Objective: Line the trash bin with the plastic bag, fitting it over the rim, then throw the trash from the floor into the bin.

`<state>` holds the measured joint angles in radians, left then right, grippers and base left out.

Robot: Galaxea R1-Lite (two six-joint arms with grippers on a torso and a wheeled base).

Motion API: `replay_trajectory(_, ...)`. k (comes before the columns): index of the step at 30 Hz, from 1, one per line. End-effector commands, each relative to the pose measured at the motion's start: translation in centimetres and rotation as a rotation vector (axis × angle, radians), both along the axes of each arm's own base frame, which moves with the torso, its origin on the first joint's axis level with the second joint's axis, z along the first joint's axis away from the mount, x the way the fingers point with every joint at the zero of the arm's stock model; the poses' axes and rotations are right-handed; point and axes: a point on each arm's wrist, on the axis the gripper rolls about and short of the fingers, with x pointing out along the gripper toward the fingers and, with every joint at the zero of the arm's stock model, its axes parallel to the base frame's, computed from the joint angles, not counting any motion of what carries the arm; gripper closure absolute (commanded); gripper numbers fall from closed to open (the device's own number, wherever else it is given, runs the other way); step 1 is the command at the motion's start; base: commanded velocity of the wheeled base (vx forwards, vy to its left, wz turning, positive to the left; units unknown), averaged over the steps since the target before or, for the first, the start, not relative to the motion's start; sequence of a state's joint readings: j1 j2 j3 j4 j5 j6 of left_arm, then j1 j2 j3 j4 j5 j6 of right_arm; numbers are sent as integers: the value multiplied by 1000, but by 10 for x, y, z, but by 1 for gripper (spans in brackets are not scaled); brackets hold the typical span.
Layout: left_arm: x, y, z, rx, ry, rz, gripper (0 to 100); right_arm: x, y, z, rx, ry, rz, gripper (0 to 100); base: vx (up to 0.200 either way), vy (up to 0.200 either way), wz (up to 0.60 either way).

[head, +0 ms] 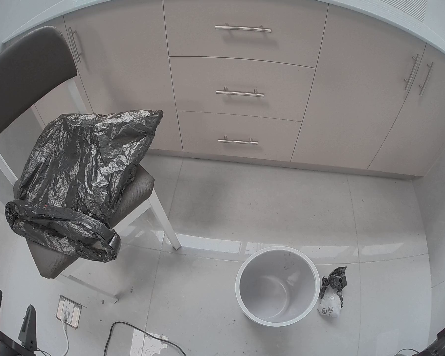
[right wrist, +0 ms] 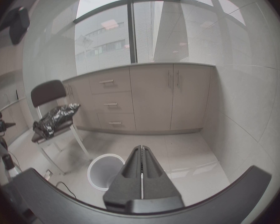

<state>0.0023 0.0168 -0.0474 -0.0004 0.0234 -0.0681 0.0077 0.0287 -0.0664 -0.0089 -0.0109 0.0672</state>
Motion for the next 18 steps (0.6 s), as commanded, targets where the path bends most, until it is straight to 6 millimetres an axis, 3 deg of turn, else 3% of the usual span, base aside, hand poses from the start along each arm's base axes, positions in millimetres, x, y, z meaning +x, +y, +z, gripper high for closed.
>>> replay_trajectory(1, -4, 0, 88, -71, -94, -2, 0, 4, 0, 156, 70, -165, 76, 100, 0, 0, 0)
replay_trajectory(2, -4, 0, 89, -71, -90, -4, 0, 6, 0, 155, 62, -157, 80, 100, 0, 0, 0)
replay_trajectory(5, 20, 0, 107, -71, 11, -11, 0, 41, 4, 155, 65, -84, 189, 100, 0, 0, 0)
replay_trajectory(6, 22, 0, 108, -71, 17, -9, 0, 44, 4, 154, 70, -80, 192, 100, 0, 0, 0)
replay_trajectory(7, 39, 0, 114, -64, 86, -8, 0, 65, 7, 155, 130, -57, 216, 100, 0, 0, 0)
replay_trajectory(9, 57, 0, 118, -32, 161, -13, 0, 87, 9, 152, 191, -39, 230, 100, 0, 0, 0)
replay_trajectory(12, 83, -2, 109, 90, 301, -50, 0, 117, 15, 135, 205, 28, 251, 100, 0, 0, 0)
replay_trajectory(13, 83, -2, 109, 90, 301, -50, 0, 117, 15, 135, 205, 28, 251, 100, 0, 0, 0)
replay_trajectory(14, 97, -4, 100, 211, 382, -104, 0, 132, 22, 123, 205, 64, 297, 100, 0, 0, 0)
replay_trajectory(18, 122, -10, 86, 402, 497, -211, 0, 153, 36, 100, 211, 113, 363, 100, 0, 0, 0)
